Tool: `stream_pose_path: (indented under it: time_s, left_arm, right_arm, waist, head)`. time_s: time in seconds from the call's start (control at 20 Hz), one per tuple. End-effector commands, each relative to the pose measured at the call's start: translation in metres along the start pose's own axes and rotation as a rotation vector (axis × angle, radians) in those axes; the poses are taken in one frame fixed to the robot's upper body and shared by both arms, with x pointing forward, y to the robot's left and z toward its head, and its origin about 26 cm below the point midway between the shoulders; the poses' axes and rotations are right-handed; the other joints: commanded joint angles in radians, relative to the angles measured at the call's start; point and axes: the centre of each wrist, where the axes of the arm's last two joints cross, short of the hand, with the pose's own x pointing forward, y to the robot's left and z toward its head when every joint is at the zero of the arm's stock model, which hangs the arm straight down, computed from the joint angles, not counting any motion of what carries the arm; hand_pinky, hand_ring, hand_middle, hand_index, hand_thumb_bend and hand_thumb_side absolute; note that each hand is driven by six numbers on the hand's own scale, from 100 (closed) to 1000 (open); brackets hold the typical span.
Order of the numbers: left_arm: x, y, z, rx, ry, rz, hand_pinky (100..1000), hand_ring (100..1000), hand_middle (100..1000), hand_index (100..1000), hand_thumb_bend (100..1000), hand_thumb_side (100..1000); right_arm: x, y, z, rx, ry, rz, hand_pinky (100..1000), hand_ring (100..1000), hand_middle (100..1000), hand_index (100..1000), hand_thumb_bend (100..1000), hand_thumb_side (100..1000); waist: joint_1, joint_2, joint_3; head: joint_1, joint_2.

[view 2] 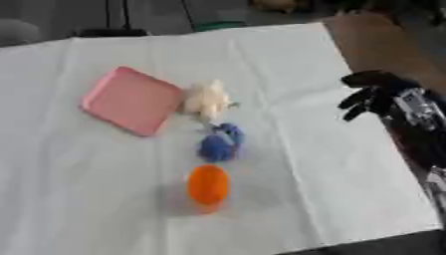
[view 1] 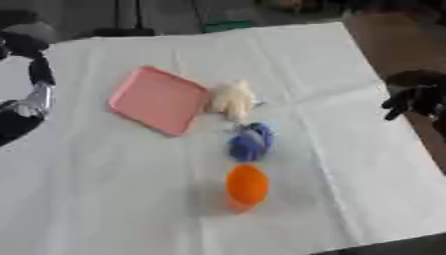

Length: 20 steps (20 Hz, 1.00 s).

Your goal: Pick up objects on the table and place them in the box.

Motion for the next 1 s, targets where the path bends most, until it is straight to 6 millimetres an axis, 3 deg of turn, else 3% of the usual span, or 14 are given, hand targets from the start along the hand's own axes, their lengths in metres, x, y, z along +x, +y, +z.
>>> stream_pose_path:
  time_s: [0.05, 1.0]
  left_arm:
    - [0.0059, 0.0058, -0.0039, 0.003, -0.034, -0.020, 668, 688, 795, 883, 100, 153]
    - [0.0066, 0.0050, -0.0048, -0.019, -0.047, -0.016, 668, 689, 795, 884, 100, 150]
  right_arm:
    - [0.0044, -0.0049, -0.0003, 0.000, -0.008, 0.026, 540, 627, 760, 755, 100, 966]
    - [0.0046, -0.0046, -0.0001, 0.001, -0.009, 0.025, 540, 626, 760, 755, 100, 966]
  waist:
    - [-0.002, -0.013, 0.001]
    - [-0.004, -0.014, 0.003]
  head:
    - [0.004, -0.010]
    - [0.005, -0.005]
